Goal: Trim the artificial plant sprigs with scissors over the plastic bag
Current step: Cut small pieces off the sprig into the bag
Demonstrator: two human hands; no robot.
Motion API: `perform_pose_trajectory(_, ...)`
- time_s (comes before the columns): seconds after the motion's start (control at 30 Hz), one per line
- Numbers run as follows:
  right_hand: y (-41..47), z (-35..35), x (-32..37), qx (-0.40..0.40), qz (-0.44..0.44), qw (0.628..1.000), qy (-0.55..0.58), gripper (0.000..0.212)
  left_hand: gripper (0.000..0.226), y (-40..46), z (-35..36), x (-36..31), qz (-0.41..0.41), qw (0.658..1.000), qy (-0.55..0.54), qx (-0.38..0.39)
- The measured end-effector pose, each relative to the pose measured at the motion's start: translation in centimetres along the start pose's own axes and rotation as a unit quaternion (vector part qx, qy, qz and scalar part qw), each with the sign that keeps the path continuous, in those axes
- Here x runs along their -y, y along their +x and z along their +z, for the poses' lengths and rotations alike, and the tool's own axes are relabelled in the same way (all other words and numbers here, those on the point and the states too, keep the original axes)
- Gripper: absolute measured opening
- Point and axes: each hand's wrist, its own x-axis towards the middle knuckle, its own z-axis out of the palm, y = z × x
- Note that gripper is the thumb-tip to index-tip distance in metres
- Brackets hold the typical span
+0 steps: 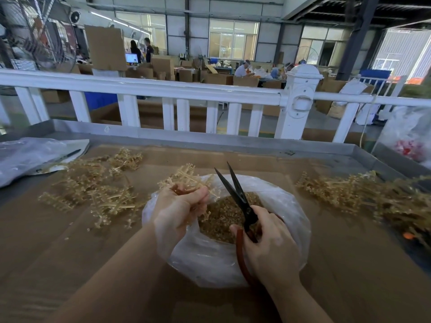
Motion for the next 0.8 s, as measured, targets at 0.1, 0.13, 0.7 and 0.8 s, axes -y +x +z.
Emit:
perform_pose_trajectory(0.1, 0.0, 0.0, 0.0, 0.008, -0.001, 1.000, 0.010, 0.045, 0.037, 0.1, -0.2, 0.2, 0.021, 1.000, -0.006, 0.019)
perform_pose_trajectory(0.13, 0.1, -0.1, 0.0, 0.011, -0.002, 1.000, 0.014, 0.046, 0.034, 0.1, -0.3, 0.3, 0.026, 0.999, -0.002, 0.023)
perform_pose_trajectory(0.7, 0.2, -0.4, 0.4, 0.074, -0.068, 0.995, 0.024, 0.049, 0.024, 0.9, -1.4, 0.4, 0.044, 0.993, 0.097, 0.051)
perform_pose_trajectory(0.8, 0.2, -0.6, 0.4, 0.097, -0.074, 0.992, 0.020, 0.051, 0.024, 1.0, -1.6, 0.6, 0.040, 0.992, 0.101, 0.062)
